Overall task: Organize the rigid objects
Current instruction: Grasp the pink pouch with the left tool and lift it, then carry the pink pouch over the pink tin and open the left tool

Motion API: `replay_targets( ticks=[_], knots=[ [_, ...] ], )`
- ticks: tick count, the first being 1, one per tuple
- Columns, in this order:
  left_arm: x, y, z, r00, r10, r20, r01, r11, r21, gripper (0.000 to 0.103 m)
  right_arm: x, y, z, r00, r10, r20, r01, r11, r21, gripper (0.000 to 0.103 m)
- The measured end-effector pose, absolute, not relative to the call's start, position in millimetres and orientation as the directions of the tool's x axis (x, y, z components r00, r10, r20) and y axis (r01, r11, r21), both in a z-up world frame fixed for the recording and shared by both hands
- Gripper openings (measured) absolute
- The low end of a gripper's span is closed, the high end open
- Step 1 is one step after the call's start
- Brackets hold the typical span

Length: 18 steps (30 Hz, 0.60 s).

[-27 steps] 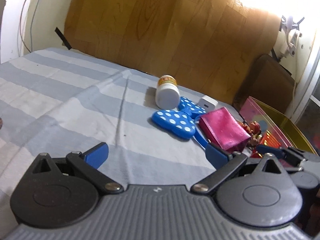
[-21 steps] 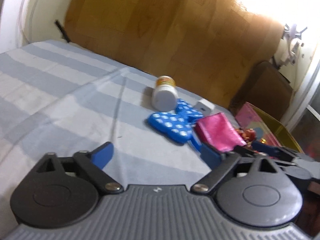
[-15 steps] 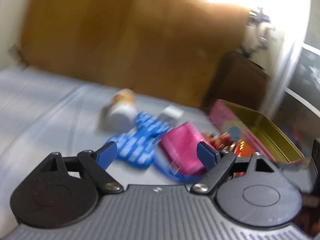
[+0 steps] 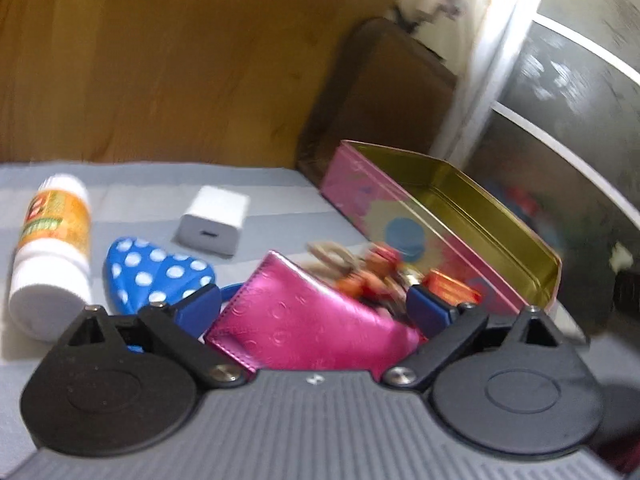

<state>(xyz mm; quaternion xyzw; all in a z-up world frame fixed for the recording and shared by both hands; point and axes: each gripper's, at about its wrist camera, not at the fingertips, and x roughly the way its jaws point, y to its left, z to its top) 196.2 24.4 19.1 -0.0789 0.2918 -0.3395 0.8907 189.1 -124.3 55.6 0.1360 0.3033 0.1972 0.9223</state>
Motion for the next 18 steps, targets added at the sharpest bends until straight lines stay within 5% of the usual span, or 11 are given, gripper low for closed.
replay_targets(
  ticks=[11, 13, 18],
  knots=[
    [167, -3, 28, 0.595, -0.631, -0.498, 0.555, 0.77, -0.313, 0.093, 146, -154, 50, 0.801, 0.427, -0.42, -0.268, 0.882, 0.387, 0.049],
    [166, -8, 30, 0.621, -0.584, -0.523, 0.507, 0.808, -0.299, 0.074, 152, -150, 55, 0.778, 0.424, -0.463, -0.262, 0.889, 0.375, 0.044],
    [146, -3, 55, 0.666, -0.596, -0.448, 0.474, 0.802, -0.363, 0.063, 123, -148, 78, 0.851, 0.344, -0.397, -0.268, 0.934, 0.236, 0.023]
  ],
)
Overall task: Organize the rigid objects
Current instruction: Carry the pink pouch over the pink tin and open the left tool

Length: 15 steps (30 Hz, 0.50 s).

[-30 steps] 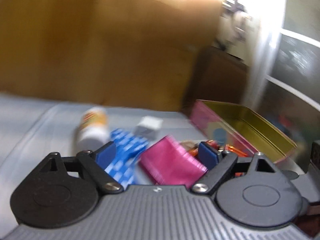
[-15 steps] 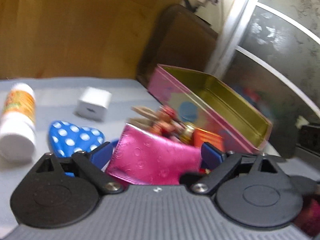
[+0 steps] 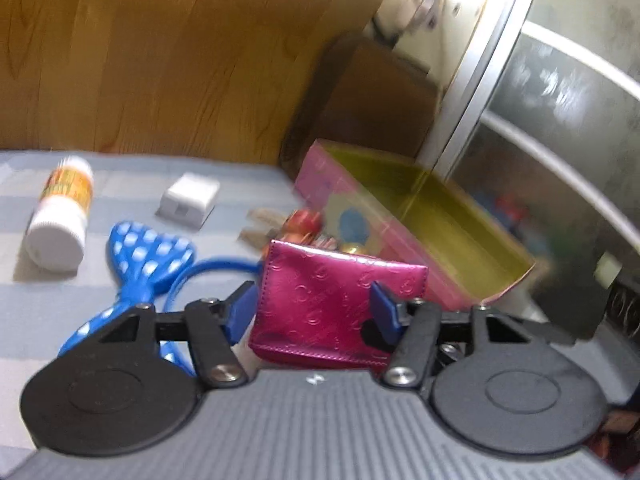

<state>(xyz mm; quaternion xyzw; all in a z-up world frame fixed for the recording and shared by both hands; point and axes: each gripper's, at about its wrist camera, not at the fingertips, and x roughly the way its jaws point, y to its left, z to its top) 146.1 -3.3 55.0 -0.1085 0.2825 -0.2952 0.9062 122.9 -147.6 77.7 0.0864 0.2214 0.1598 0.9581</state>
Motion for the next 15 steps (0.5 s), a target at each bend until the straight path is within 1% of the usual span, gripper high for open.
replay_targets(
  ticks=[3, 6, 8, 10, 12, 14, 15],
  knots=[
    [142, -27, 80, 0.691, -0.615, -0.38, 0.526, 0.788, -0.32, 0.063, 109, -165, 101, 0.907, 0.292, -0.304, -0.237, 0.949, 0.206, 0.024],
    [154, -64, 93, 0.668, -0.654, -0.355, 0.579, 0.756, -0.305, 0.063, 100, -187, 113, 0.943, 0.212, -0.258, -0.171, 0.97, 0.173, 0.024],
    [166, -89, 91, 0.632, -0.688, -0.356, 0.605, 0.726, -0.328, 0.063, 95, -205, 112, 0.96, 0.137, -0.244, -0.102, 0.983, 0.151, 0.024],
    [175, -117, 83, 0.597, -0.71, -0.372, 0.624, 0.703, -0.34, 0.063, 89, -225, 106, 0.969, 0.074, -0.237, -0.038, 0.987, 0.154, 0.027],
    [176, -138, 74, 0.582, -0.712, -0.392, 0.635, 0.699, -0.328, 0.063, 90, -240, 96, 0.963, 0.035, -0.266, 0.012, 0.985, 0.171, 0.027],
    [178, -154, 67, 0.589, -0.704, -0.398, 0.637, 0.707, -0.308, 0.063, 92, -253, 86, 0.956, 0.019, -0.292, 0.041, 0.979, 0.199, 0.033],
    [180, -160, 64, 0.584, -0.703, -0.406, 0.639, 0.707, -0.304, 0.063, 92, -258, 83, 0.956, 0.023, -0.293, 0.043, 0.975, 0.216, 0.038]
  ],
)
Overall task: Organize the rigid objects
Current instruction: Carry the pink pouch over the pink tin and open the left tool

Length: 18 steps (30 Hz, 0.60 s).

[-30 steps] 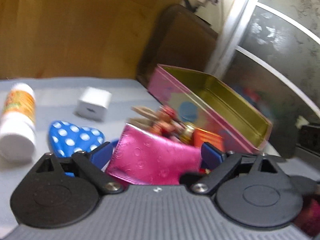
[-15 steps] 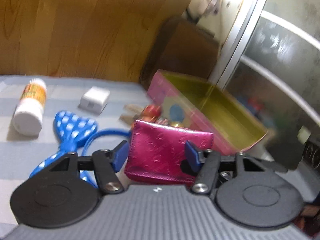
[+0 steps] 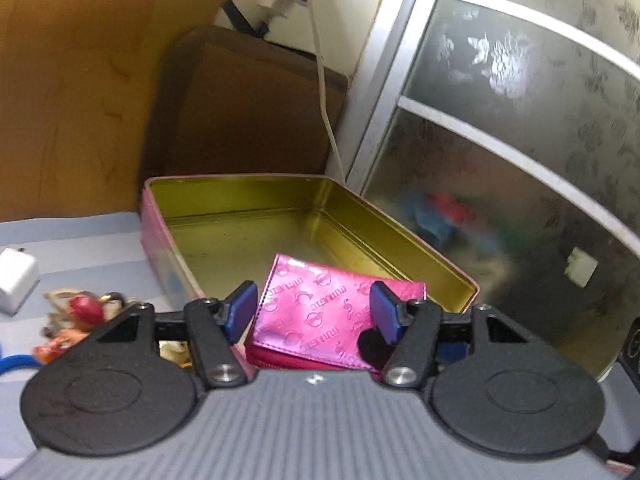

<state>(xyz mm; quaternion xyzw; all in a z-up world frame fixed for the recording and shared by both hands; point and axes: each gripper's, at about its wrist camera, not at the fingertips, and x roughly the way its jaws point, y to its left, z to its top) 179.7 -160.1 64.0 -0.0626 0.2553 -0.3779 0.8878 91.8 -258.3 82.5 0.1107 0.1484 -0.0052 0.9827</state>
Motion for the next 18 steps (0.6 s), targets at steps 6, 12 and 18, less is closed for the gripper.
replay_targets(
  ticks=[6, 12, 18],
  knots=[
    [174, -167, 64, 0.61, -0.676, -0.415, 0.629, 0.731, -0.266, 0.072, 84, -271, 78, 0.96, -0.018, -0.278, 0.09, 0.964, 0.25, 0.045],
    [147, -137, 69, 0.715, -0.545, -0.437, 0.553, 0.824, -0.123, 0.072, 56, -269, 79, 0.978, -0.012, -0.208, 0.078, 0.948, 0.309, 0.046],
    [113, -84, 56, 0.835, -0.298, -0.463, 0.348, 0.937, 0.024, 0.081, 46, -244, 74, 0.973, 0.117, -0.197, -0.048, 0.944, 0.326, 0.05]
  ],
)
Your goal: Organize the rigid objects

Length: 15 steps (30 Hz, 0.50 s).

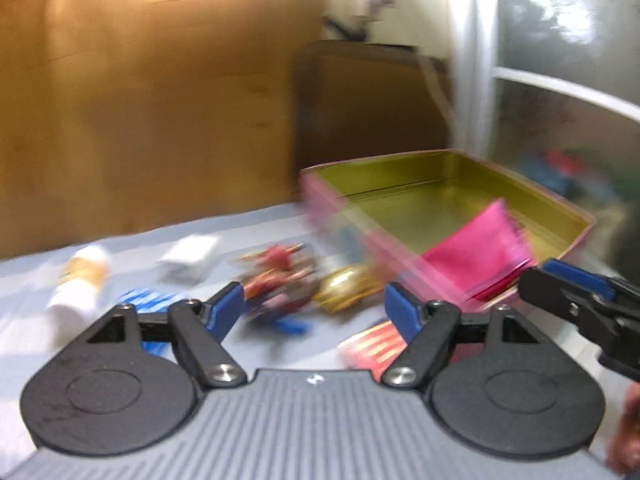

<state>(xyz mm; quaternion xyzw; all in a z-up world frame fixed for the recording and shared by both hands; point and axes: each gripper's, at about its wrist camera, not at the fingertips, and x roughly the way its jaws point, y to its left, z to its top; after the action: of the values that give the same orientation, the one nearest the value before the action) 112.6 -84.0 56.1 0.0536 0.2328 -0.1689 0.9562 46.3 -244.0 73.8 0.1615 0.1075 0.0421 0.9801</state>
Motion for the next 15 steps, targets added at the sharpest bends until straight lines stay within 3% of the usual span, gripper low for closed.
replay_targets(
  ticks=[5, 15],
  knots=[
    [107, -40, 37, 0.831, -0.197, -0.52, 0.212, 0.977, -0.03, 0.081, 47, -211, 58, 0.934, 0.198, -0.297, -0.109, 0.95, 0.292, 0.05],
    [104, -5, 16, 0.829, -0.104, -0.549, 0.098, 0.994, -0.041, 0.081, 71, -205, 47, 0.867, 0.195, -0.459, -0.031, 0.94, 0.341, 0.051]
  ],
)
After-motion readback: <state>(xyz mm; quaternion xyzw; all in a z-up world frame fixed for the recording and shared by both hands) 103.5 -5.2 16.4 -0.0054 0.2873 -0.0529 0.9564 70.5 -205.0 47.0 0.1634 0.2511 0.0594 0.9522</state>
